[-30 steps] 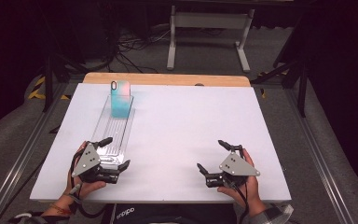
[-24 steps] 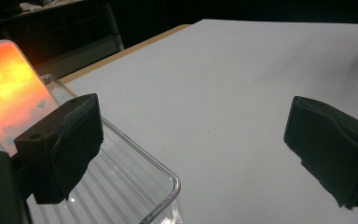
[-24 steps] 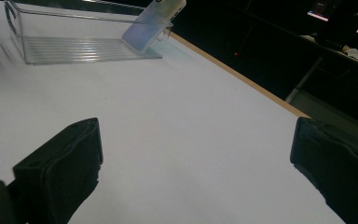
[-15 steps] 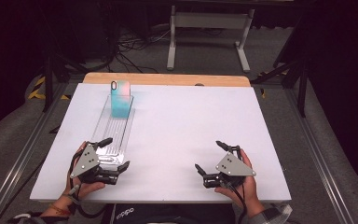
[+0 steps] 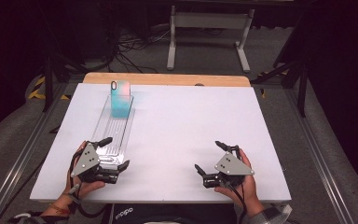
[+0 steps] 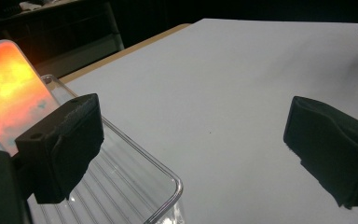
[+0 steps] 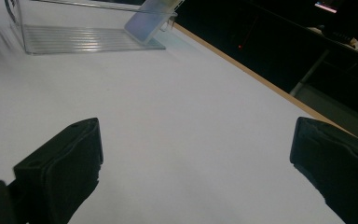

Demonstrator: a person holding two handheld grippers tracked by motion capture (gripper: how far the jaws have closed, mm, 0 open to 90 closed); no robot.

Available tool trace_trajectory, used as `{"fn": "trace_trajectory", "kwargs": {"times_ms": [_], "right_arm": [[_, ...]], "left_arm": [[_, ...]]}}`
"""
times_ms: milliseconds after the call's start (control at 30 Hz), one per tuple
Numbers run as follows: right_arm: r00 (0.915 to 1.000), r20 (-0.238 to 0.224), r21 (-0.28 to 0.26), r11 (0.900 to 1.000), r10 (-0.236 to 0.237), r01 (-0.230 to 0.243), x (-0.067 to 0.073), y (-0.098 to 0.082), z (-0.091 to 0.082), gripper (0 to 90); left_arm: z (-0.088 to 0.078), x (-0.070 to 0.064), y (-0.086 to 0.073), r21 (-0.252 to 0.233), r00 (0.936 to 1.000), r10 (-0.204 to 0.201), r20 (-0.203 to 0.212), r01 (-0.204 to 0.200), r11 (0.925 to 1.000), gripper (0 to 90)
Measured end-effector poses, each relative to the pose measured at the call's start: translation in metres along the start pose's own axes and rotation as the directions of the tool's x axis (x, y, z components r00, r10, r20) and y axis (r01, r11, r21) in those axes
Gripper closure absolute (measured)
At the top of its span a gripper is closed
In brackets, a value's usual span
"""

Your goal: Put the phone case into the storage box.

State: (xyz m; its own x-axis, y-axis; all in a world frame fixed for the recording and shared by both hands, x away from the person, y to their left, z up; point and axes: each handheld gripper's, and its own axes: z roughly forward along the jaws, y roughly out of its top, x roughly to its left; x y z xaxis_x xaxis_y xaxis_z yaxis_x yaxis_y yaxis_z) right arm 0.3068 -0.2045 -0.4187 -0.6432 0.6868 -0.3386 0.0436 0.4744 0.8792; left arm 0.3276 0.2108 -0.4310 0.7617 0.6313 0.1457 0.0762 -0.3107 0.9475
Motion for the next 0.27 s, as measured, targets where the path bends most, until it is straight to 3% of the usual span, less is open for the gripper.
{"fn": "trace_trajectory", "kwargs": {"times_ms": [267], "right_arm": [[0.9999,-0.003,0.015,1.0,0.01,-0.01,-0.0025,-0.002,0.002,3.2]], "left_arm": [[0.0031,0.003,-0.0008,0.005,0.9999,-0.011,0.005,0.011,0.9999,5.7]]}}
